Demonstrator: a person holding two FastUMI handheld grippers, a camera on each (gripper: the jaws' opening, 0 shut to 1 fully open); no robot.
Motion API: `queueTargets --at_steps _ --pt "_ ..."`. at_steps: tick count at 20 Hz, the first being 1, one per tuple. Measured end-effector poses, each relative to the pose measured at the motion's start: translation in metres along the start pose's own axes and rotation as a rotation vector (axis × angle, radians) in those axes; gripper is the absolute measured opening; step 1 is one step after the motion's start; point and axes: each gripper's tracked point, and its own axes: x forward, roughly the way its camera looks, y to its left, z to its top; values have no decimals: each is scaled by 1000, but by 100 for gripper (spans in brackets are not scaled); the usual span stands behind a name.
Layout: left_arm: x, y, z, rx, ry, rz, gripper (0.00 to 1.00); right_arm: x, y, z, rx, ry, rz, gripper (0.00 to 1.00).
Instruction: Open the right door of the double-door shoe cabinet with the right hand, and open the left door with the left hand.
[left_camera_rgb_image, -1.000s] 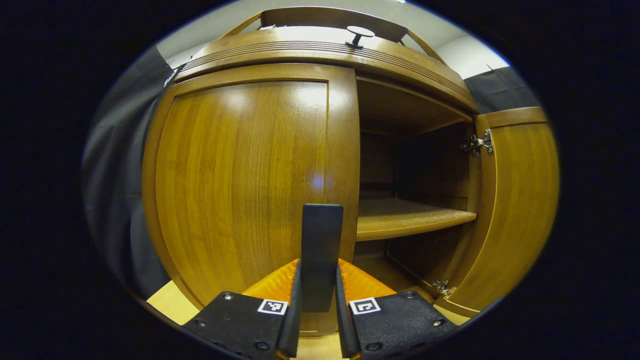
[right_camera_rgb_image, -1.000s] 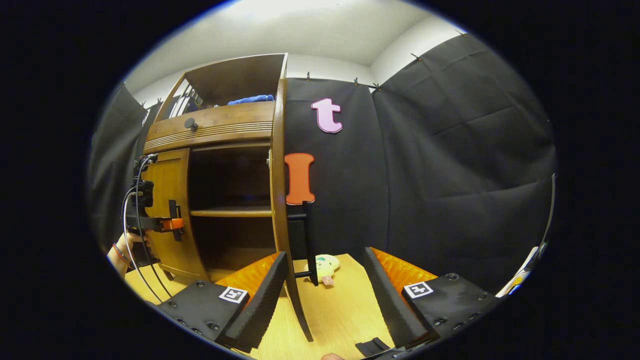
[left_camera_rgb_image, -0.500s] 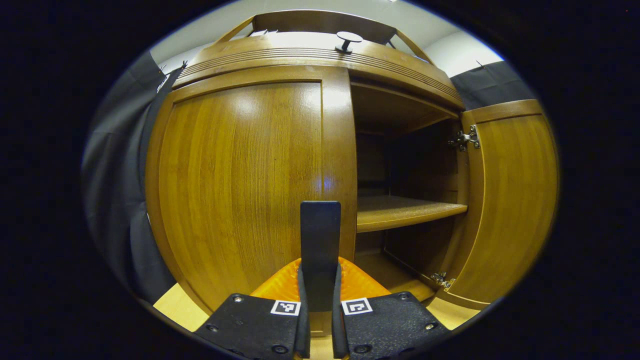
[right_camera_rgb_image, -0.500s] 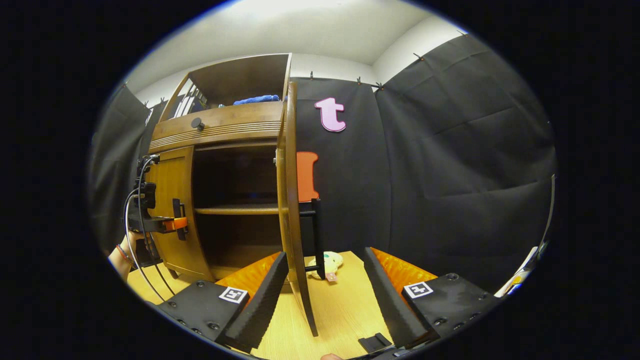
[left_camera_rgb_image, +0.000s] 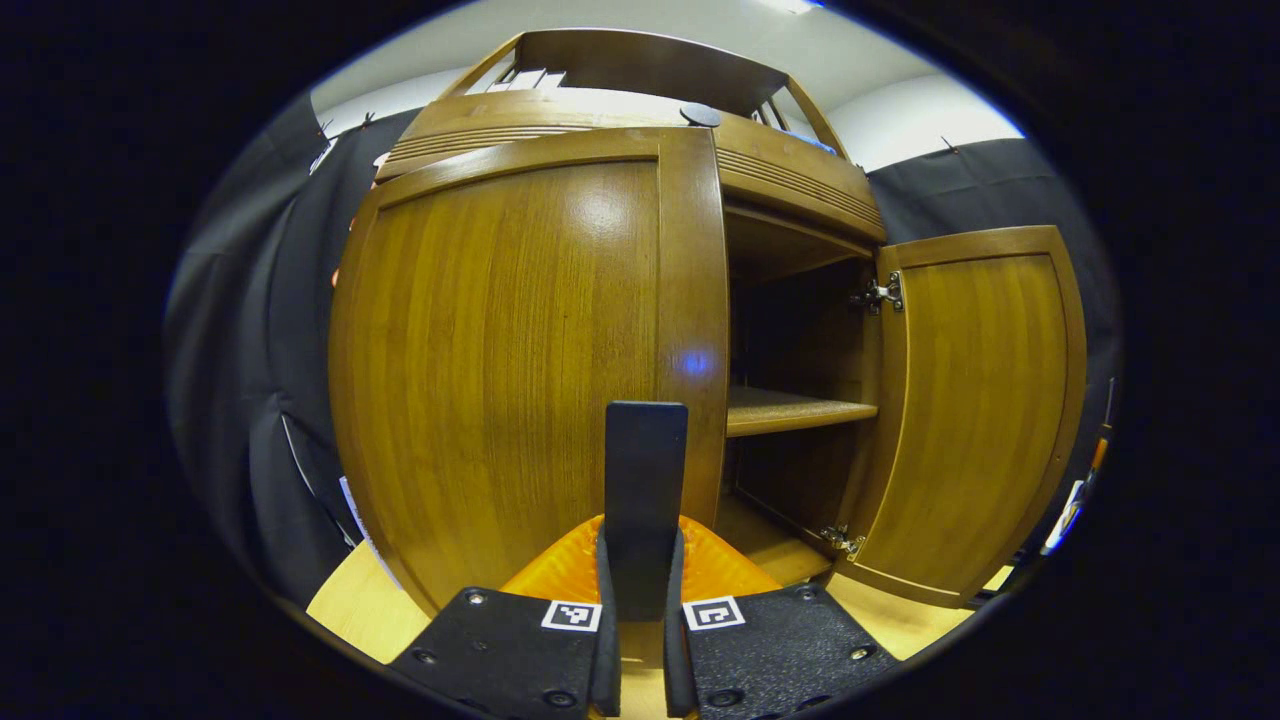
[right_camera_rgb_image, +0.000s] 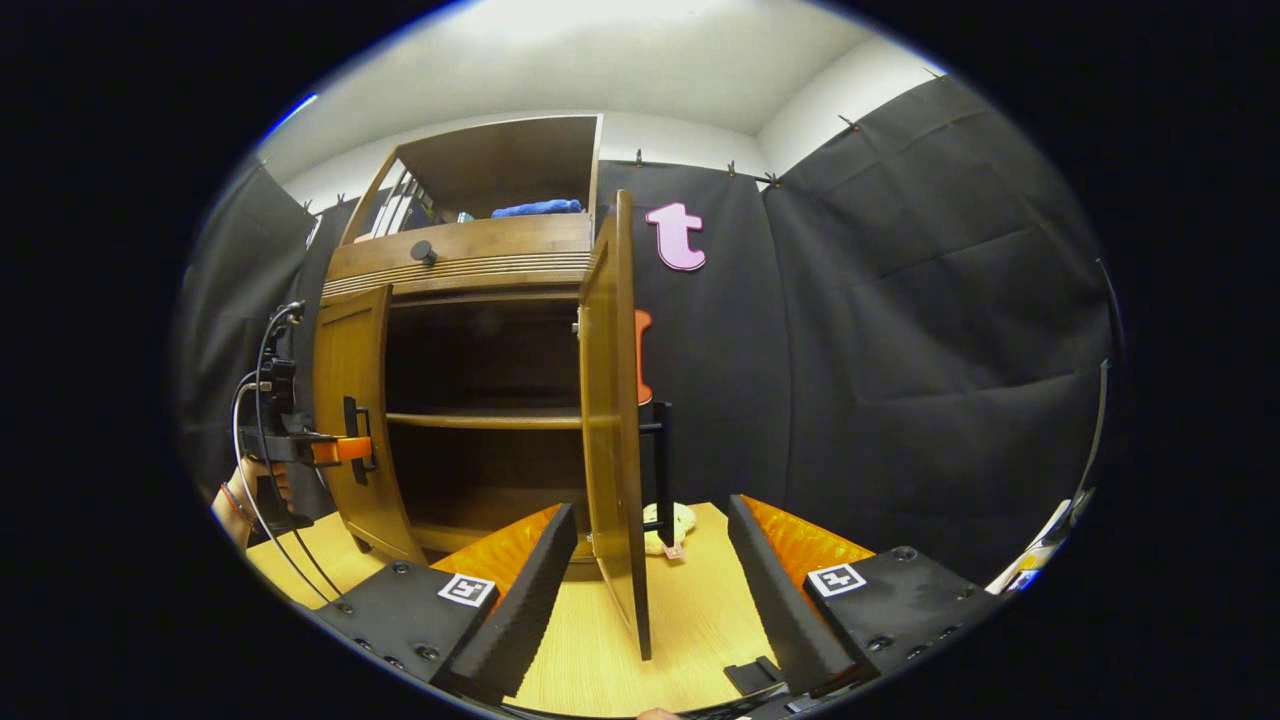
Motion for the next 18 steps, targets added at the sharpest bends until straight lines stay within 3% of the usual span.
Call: queueTargets --at_steps 2,3,4,5,18 --pt "-11 2 0 1 -2 -5 15 -4 5 0 -1 3 4 89" --pt "-16 5 0 3 -3 -5 15 -5 7 0 -2 3 4 98" --pt "-23 7 -1 4 -3 -6 15 -7 8 0 -2 2 6 98" --pt "-29 8 -2 5 -4 -8 17 -9 10 0 -2 3 8 89" --pt "-104 58 0 15 -16 47 16 -26 41 -1 7 7 62 90"
